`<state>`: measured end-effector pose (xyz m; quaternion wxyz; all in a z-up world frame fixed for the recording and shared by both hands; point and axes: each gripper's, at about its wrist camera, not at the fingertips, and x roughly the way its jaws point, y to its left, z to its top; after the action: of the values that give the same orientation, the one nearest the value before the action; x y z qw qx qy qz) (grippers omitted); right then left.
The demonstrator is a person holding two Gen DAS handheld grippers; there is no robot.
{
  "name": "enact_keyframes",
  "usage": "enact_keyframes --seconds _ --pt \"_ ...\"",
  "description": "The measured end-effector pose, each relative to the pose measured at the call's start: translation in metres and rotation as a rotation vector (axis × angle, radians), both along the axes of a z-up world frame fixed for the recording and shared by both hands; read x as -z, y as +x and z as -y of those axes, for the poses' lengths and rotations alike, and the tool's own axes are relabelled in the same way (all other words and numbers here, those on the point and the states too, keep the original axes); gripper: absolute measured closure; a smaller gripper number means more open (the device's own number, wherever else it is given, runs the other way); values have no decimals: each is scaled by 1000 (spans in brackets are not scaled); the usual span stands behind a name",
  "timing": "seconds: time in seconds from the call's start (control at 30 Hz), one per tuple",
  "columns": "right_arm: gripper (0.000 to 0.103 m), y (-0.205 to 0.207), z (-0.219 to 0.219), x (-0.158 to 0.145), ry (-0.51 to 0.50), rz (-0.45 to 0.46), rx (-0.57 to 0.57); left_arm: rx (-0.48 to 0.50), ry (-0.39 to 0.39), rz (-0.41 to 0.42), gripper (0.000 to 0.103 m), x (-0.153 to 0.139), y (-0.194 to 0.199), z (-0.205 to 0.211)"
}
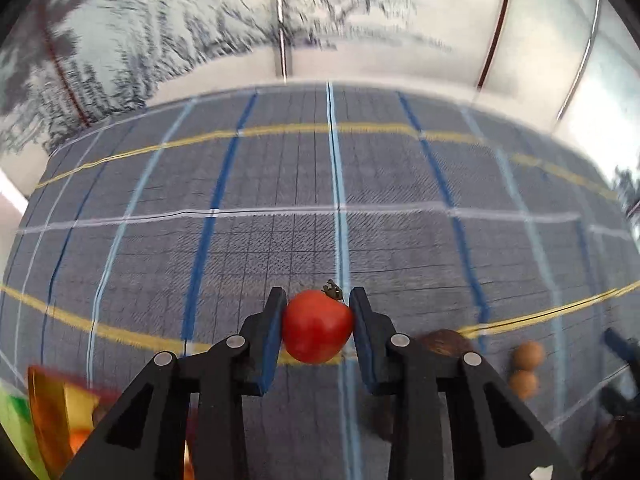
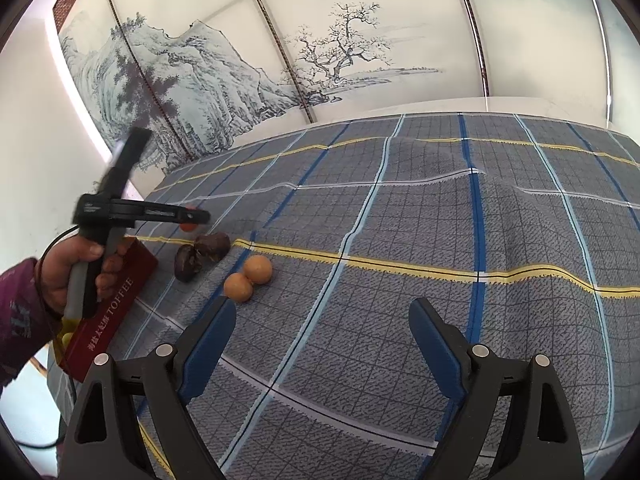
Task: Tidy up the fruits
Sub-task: 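Grasp the brown dried fruit with the right gripper while the left gripper carries the tomato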
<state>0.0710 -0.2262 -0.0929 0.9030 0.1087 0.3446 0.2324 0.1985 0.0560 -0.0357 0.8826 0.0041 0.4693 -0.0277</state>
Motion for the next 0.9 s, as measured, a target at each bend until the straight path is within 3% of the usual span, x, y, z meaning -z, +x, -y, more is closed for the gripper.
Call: enact_keyframes --seconds 0.3,0.37,0.53,0.63,0.73,0.9 --pt "17 -2 -13 -1 -29 20 -58 11 -96 105 74 -39 -91 2" --pt "22 -6 -31 -5 -75 33 -120 16 -97 116 74 -42 -110 0" --pt "25 -5 -76 -27 30 -4 -306 -11 -144 131 74 -46 -143 -17" --pt "36 8 -110 -30 37 -18 -362 -37 -186 137 74 -48 -160 -30" --pt "48 28 -138 -18 52 -87 -393 -61 -189 151 74 -51 -174 -41" --pt "55 49 -173 -2 31 -143 -378 -91 -185 177 74 -56 -189 -61"
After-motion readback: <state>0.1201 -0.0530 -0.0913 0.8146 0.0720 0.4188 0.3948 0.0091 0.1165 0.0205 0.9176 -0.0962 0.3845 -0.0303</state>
